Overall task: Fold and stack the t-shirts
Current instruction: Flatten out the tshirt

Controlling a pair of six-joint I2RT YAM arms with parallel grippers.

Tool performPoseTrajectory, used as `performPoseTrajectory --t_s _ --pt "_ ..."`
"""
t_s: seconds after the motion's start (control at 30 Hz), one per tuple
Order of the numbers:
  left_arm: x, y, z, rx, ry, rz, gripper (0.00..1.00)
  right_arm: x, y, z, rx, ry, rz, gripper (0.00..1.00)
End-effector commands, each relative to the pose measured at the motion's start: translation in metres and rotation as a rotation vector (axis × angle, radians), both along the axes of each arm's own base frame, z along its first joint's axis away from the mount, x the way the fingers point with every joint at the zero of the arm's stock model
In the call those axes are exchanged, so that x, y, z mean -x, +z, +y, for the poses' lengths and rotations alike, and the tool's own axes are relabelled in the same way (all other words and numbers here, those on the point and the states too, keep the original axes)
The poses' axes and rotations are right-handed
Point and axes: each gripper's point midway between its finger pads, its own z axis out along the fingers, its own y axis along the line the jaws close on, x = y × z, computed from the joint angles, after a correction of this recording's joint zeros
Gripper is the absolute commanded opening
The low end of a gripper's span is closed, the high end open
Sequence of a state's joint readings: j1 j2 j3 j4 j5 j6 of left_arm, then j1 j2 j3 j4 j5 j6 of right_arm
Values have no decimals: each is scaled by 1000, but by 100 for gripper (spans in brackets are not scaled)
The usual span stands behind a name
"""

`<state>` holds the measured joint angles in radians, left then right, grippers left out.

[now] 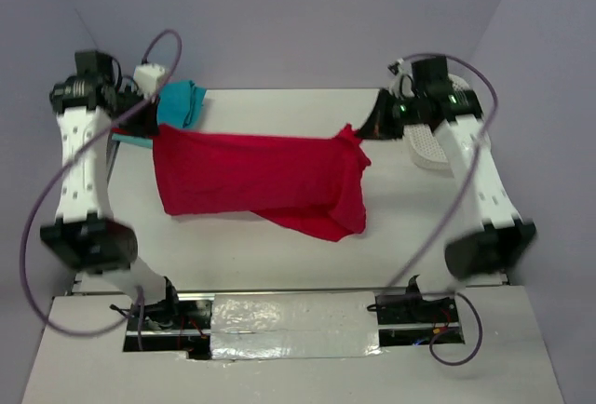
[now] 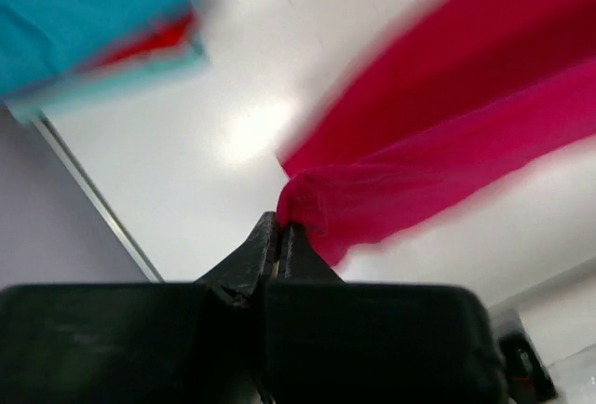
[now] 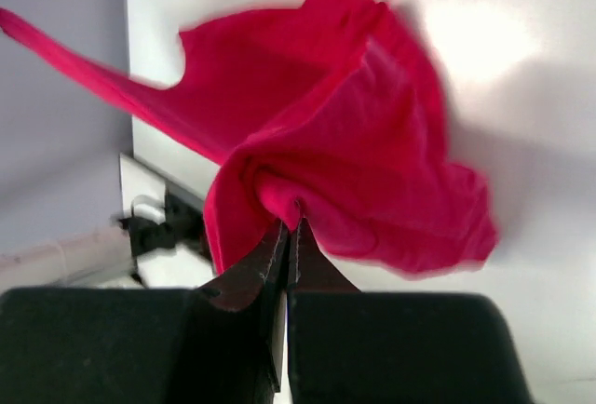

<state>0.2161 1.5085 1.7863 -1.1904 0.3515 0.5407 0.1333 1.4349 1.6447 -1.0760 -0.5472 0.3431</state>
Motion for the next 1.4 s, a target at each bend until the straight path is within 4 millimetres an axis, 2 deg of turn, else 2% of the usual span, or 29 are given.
performPoseTrajectory --t_s 0.0,0.03,0.07,0.1,0.13,0.17,0.23,0.27,0.3,0.33,0.4,0.47,0.6,0.63,0.7,0.73,0.8,0.83,0.87,0.9,0.93,1.0,1.03,1.07,1.1,1.13,1.23,1.27,1.37 --pt "-144 23 15 43 54 -200 0 -148 10 17 -49 -23 -164 0" --pt "-169 35 20 36 80 -244 0 -178 24 19 -61 -39 -206 0" --pt "-208 79 22 17 90 -418 0 -196 117 21 -134 -32 -464 0" --pt "-220 105 25 10 124 -515 0 -234 99 26 -239 -95 -393 0" --pt "-246 124 37 -43 178 -649 0 -241 132 24 -338 -111 -457 0" --pt "-233 174 35 -55 206 -790 0 -259 166 13 -446 -109 -599 0" --pt "-219 236 36 -57 232 -1062 0 -231 256 1 -620 -114 -836 0" --pt "-217 252 34 -46 225 -1102 0 -239 244 -8 -592 -171 -855 0" --pt "-214 270 31 -34 211 -1137 0 -222 287 -24 -553 -268 -997 0" --pt "-199 309 27 -33 196 -1226 0 -218 298 -33 -464 -292 -1079 0" --pt "-199 319 19 -60 137 -1273 0 -198 331 -41 -446 -293 -1185 0" --pt "-189 321 9 -104 86 -1303 0 -193 330 -40 -422 -275 -1203 0" --pt "-188 289 -7 -108 2 -1206 0 -195 280 -33 -384 -241 -1082 0" --pt "-187 274 -7 -109 -5 -1166 0 -206 235 -31 -369 -240 -989 0" --pt "-184 255 -9 -125 -27 -1112 0 -188 218 -29 -356 -226 -963 0" --pt "-179 240 -10 -147 -50 -1072 0 -190 171 -26 -333 -218 -874 0" --pt "-171 209 -13 -162 -91 -982 0 -166 151 -27 -272 -201 -861 0" --pt "-162 182 -12 -210 -129 -926 0 -159 97 -26 -236 -202 -745 0" --pt "-156 163 -13 -224 -151 -883 0 -139 90 -24 -215 -191 -741 0" --pt "-151 112 -15 -219 -181 -772 0 -130 67 -24 -169 -176 -712 0" --pt "-131 95 -17 -264 -245 -728 0 -108 16 -18 -135 -172 -598 0" --pt "-110 45 -21 -269 -301 -619 0 -82 -36 -9 -120 -148 -485 0" --pt "-81 -8 -27 -263 -374 -502 0 -56 -94 -6 -116 -151 -340 0" --pt "-66 -33 -30 -262 -405 -449 0 -37 -117 2 -110 -151 -282 7" --pt "-39 -88 -34 -235 -435 -324 0 -23 -139 3 -106 -165 -215 15" --pt "-20 -104 -34 -277 -479 -293 0 7 -185 2 -100 -204 -55 26" --pt "27 -167 -28 -319 -532 -153 0 65 -236 3 -104 -273 197 48" --pt "43 -181 -23 -334 -539 -89 0 75 -234 3 -106 -287 209 63" --pt "83 -222 -18 -348 -583 48 0 97 -223 -8 -40 -337 199 66"
